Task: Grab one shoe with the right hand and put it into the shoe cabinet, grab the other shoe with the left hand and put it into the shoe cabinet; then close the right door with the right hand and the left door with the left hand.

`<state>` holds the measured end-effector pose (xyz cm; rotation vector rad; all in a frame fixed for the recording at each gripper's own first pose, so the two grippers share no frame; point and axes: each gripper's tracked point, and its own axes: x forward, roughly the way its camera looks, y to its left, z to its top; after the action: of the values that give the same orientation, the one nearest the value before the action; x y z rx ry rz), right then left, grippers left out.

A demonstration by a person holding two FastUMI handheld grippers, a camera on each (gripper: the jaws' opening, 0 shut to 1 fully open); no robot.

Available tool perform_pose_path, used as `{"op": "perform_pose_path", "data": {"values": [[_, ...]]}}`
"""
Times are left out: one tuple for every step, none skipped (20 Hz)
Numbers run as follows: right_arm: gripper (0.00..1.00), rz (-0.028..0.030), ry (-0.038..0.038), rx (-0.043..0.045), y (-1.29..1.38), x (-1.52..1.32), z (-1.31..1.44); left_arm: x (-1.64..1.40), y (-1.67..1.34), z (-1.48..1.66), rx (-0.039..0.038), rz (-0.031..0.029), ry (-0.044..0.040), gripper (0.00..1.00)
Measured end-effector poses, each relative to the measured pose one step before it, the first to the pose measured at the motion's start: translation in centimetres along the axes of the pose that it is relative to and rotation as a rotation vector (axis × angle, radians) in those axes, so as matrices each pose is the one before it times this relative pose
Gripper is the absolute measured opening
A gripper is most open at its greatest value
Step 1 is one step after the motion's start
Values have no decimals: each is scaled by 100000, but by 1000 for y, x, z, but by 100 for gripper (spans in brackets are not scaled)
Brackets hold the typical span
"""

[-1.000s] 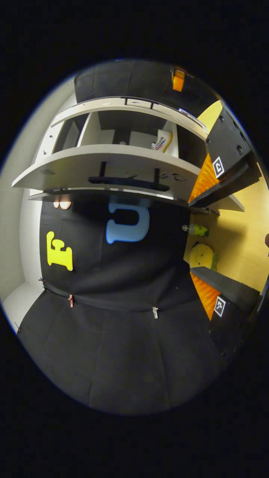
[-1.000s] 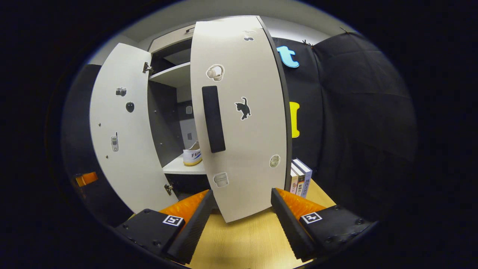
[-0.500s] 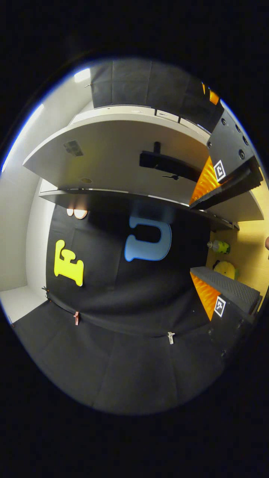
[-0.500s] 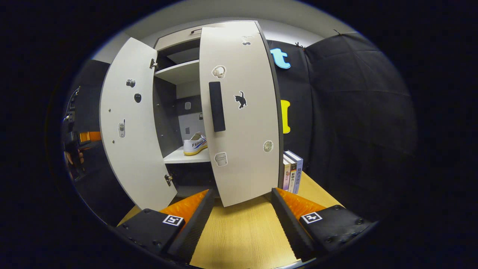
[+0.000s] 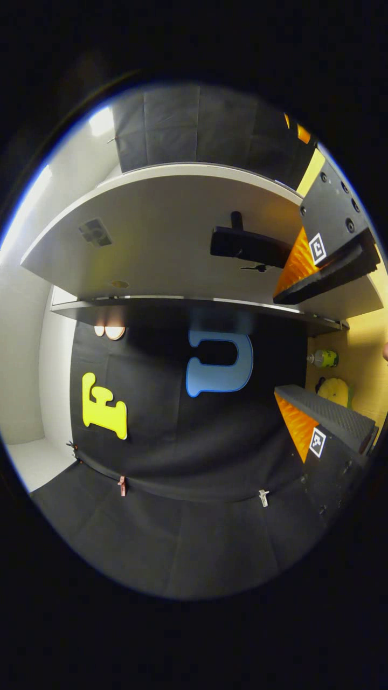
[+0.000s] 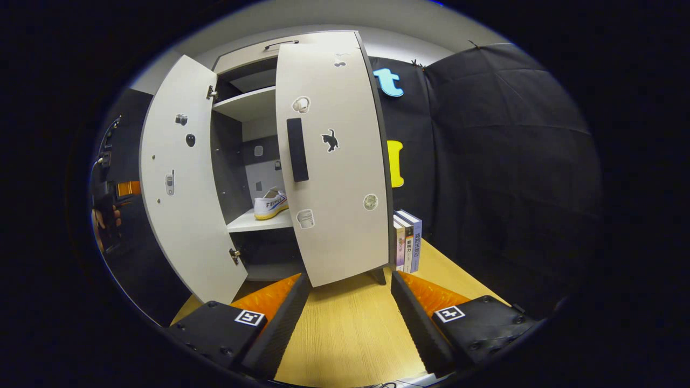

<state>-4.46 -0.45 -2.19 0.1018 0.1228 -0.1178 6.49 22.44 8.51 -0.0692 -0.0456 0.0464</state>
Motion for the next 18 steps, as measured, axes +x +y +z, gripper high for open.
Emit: {"op": "perform_pose_path", "data": {"values": [[98, -700, -938, -447, -259, -159, 263, 13, -193, -106, -421, 57, 516, 94], [98, -945, -640, -679, -408, -78, 184, -14, -211, 63, 151, -4, 40, 92], [98, -759, 95, -352, -331, -16, -23, -49, -402, 52, 762, 68, 39, 92], [98, -384, 430, 257, -268, 22, -23, -89, -593, 94, 1148, -28, -379, 93], [98, -299, 227, 509, -92, 75, 18, -8, -666, 137, 1331, -420, -508, 91], [98, -158, 253, 433, -109, 69, -53, 44, -707, -74, 928, -737, -129, 93], [98, 71, 271, 261, -7, 88, -125, 72, -764, 68, 856, -1230, -136, 94], [98, -19, -146, -197, -11, 47, 14, 149, -926, -75, 623, -1529, -34, 94], [98, -211, -390, -431, -48, 103, 78, 171, -845, 73, 195, -1280, -99, 93], [98, -92, -427, -555, -71, 50, 96, 211, -727, -16, -149, -907, -137, 96], [98, -118, -187, -537, -139, 45, -12, 151, -717, 66, -153, -354, -182, 93], [98, -173, -64, -479, -241, 74, -12, 151, -448, -26, -360, 708, -107, 93], [98, -482, -80, -227, -446, 17, -1, 259, -221, -20, -973, 1554, 38, 91], [98, -546, -6, 132, -501, 24, 26, 246, -261, -157, -1213, 1671, 384, 93], [98, -624, 145, 455, -573, 91, -1, 276, -312, -72, -1346, 1270, 379, 91], [98, -713, 91, 497, -624, 80, 64, 301, -550, -27, -1434, 519, 381, 93], [98, -704, 383, 368, -611, 193, 98, 277, -585, -134, -1549, -189, 727, 93], [98, -581, 408, 174, -679, 214, 20, 152, -695, -190, -1337, -94, 702, 91]]}}
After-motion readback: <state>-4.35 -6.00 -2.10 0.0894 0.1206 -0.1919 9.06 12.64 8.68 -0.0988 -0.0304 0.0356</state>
